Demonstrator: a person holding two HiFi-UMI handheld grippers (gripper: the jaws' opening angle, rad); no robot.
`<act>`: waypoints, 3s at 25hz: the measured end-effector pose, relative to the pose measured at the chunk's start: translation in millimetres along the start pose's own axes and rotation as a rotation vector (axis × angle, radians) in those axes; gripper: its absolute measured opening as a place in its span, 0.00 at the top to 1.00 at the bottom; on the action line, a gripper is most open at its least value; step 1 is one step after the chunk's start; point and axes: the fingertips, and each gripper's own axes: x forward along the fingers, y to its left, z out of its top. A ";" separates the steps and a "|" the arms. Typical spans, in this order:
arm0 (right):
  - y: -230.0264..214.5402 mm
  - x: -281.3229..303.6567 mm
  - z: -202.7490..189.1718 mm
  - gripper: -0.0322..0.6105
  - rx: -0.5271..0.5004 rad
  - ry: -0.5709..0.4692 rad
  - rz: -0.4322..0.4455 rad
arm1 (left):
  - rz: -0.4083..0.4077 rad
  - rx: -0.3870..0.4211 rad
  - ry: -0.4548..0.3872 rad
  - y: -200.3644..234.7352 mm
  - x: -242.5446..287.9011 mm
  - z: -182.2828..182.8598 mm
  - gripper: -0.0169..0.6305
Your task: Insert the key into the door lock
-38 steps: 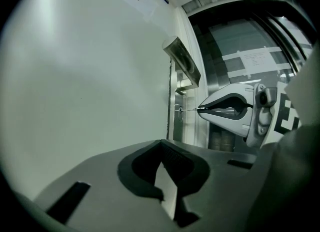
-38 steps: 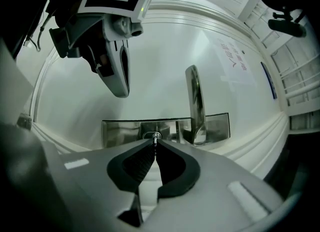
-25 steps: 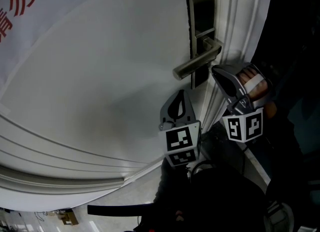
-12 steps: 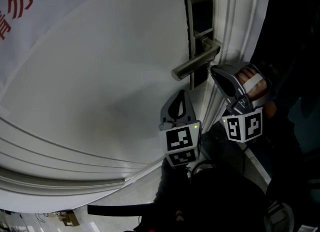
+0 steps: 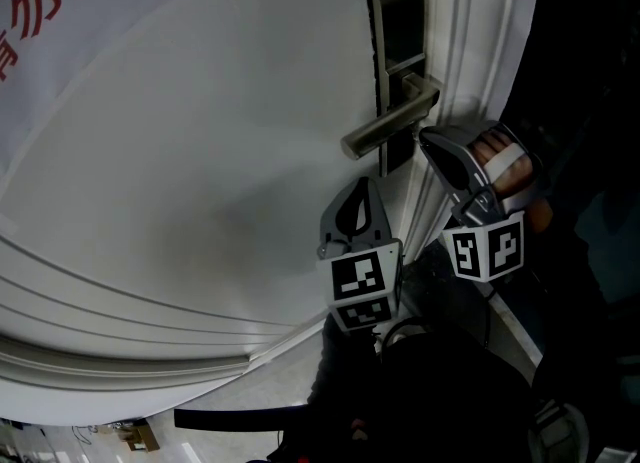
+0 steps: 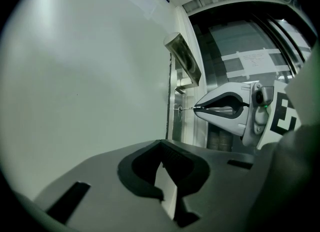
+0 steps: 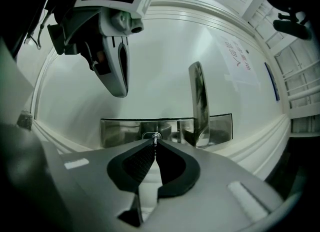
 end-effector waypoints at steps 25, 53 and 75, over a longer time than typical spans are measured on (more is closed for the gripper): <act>-0.1 0.2 -0.2 0.93 -0.008 0.008 0.006 | -0.006 0.005 -0.005 0.2 0.0 1.2 0.97; 0.3 0.6 -0.4 0.93 -0.039 0.019 0.009 | -0.020 -0.004 -0.004 -3.4 2.7 -0.1 0.97; 0.8 4.1 -0.7 0.93 -0.048 0.028 0.020 | -0.036 -0.015 -0.013 -6.2 5.1 2.6 0.97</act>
